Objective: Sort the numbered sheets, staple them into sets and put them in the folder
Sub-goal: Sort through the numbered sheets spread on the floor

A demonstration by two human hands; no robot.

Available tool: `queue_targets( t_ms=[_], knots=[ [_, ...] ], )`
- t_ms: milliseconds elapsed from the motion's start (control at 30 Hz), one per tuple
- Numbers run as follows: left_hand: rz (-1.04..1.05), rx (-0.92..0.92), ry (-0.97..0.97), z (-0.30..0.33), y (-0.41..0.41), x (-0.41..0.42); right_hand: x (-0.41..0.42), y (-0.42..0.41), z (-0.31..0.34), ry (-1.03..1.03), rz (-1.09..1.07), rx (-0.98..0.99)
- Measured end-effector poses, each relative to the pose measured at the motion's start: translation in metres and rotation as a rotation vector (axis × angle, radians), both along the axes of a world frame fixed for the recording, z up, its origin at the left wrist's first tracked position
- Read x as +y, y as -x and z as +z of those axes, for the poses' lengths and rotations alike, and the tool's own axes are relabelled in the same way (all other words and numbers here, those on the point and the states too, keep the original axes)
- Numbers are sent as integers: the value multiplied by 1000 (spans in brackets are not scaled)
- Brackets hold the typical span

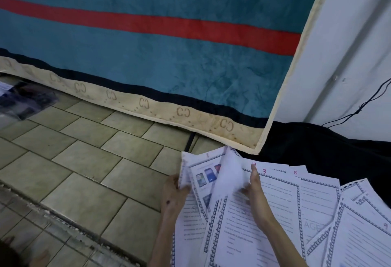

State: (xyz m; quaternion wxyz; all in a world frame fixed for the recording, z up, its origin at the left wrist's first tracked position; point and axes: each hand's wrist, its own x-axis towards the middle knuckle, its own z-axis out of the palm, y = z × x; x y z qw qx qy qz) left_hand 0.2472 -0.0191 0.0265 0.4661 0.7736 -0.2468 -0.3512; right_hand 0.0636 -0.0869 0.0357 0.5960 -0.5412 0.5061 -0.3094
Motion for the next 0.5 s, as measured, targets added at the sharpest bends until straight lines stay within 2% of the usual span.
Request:
queue_targets(
  t_ms=[33, 133, 200, 267, 400, 500],
  knots=[
    [-1, -20, -11, -1, -1, 3, 5, 2, -1, 86, 28, 98],
    [13, -34, 20, -1, 0, 6, 25, 10, -21, 465, 312, 706],
    [53, -52, 22, 4, 1, 5, 35, 7, -40, 580, 444, 982],
    [89, -113, 17, 16, 3, 5, 38, 4, -50, 595, 466, 1062],
    [201, -322, -69, 60, 8, 15, 38, 4, -48, 596, 458, 1056],
    [350, -441, -58, 101, 4, 37, 39, 6, -48, 598, 477, 1061]
  ],
)
